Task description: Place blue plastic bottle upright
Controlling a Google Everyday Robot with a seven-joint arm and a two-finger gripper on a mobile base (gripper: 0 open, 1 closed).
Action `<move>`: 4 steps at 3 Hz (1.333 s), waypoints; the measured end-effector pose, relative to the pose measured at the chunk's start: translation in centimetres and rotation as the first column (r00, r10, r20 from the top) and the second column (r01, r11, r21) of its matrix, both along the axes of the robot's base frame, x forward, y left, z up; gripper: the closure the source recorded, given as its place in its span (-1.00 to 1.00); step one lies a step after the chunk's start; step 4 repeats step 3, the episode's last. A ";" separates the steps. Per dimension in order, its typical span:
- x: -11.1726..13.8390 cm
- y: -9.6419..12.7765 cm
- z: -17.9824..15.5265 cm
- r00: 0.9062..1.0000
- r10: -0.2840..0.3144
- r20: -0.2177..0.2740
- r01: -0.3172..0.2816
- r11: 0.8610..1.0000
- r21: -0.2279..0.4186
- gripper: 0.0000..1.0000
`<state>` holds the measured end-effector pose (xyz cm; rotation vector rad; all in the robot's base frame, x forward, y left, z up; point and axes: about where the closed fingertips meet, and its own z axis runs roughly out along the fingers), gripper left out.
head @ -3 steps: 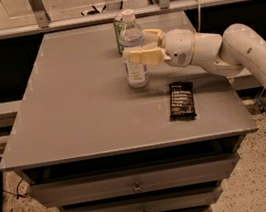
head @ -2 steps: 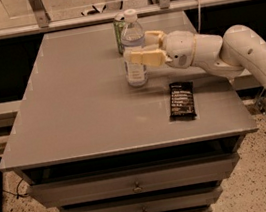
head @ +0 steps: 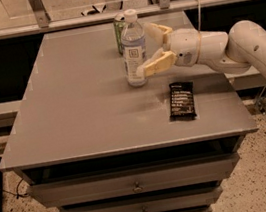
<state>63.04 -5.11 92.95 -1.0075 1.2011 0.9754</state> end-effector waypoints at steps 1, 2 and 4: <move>-0.5 -3.5 1.4 0.999 -0.042 0.028 0.044 0.996 -0.077 -1.00; -2.2 -9.7 3.6 0.991 -0.124 0.058 0.133 0.973 -0.188 -1.00; -2.2 -9.6 3.6 0.991 -0.119 0.059 0.128 0.973 -0.191 -1.00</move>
Offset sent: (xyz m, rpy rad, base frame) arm -0.0488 -0.2004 0.0707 -0.3573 -0.0749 -0.2723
